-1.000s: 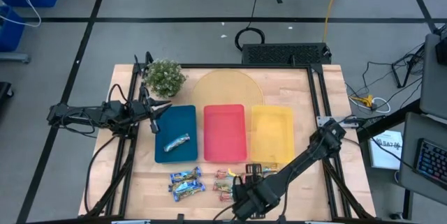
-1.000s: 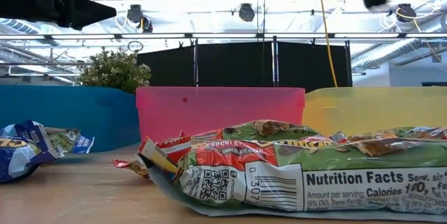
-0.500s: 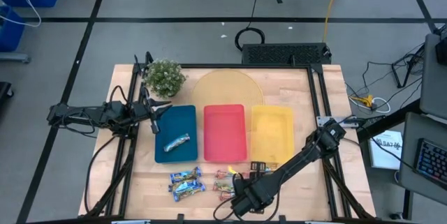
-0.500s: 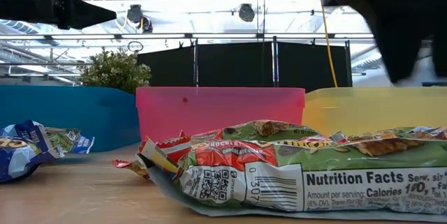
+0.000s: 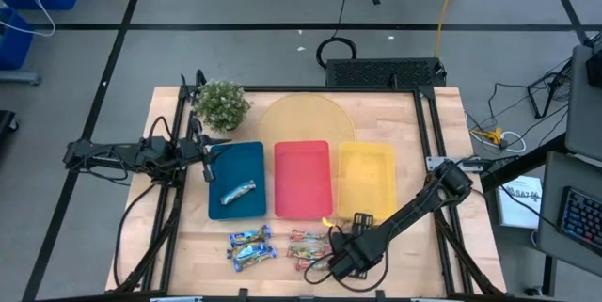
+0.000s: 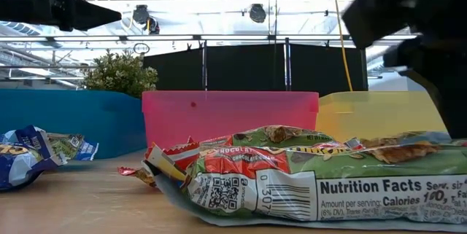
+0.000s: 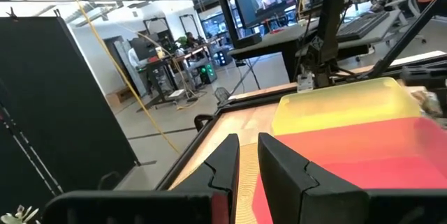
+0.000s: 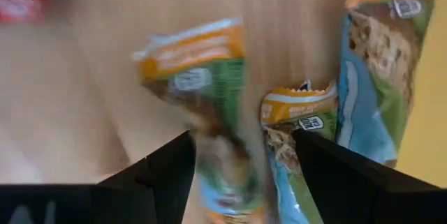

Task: Pick and place Granola Bars by type
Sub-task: Put the yellow granola bar into the blue bin

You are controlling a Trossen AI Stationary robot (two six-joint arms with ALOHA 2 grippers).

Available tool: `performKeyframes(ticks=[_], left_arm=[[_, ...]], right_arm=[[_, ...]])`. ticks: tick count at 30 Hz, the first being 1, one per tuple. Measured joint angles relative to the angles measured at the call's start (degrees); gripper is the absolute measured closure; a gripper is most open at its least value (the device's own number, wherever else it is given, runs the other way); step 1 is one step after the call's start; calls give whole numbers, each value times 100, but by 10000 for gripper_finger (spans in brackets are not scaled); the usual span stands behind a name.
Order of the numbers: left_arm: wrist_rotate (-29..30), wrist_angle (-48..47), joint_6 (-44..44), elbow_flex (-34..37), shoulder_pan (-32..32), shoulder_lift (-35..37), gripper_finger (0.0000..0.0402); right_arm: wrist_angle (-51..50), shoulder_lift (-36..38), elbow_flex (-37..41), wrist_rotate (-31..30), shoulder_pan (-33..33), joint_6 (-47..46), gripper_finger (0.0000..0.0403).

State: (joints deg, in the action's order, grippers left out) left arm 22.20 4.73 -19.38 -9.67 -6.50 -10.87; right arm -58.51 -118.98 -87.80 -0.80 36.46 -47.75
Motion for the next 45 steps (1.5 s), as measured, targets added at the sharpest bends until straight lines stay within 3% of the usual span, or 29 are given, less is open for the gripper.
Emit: performKeyframes(ticks=[9, 19, 22, 30, 37, 45], left_arm=[[15, -17, 2, 0, 0, 2, 339], [20, -20, 119, 0, 0, 1, 339], [24, -27, 182, 0, 0, 1, 339], [27, -94, 331, 0, 0, 2, 339], [31, -210, 458, 0, 0, 1, 339], [31, -392, 577, -2, 0, 2, 339]], right_arm=[[366, 53, 536, 171, -18, -234, 198], [355, 213, 248, 263, -151, -39, 351], [698, 397, 171, 165, -163, 178, 376], [1477, 888, 141, -249, -272, 559, 365], [1500, 953, 81, 100, -736, 1321, 384], [1501, 963, -972, 31, -1174, 2809, 384]])
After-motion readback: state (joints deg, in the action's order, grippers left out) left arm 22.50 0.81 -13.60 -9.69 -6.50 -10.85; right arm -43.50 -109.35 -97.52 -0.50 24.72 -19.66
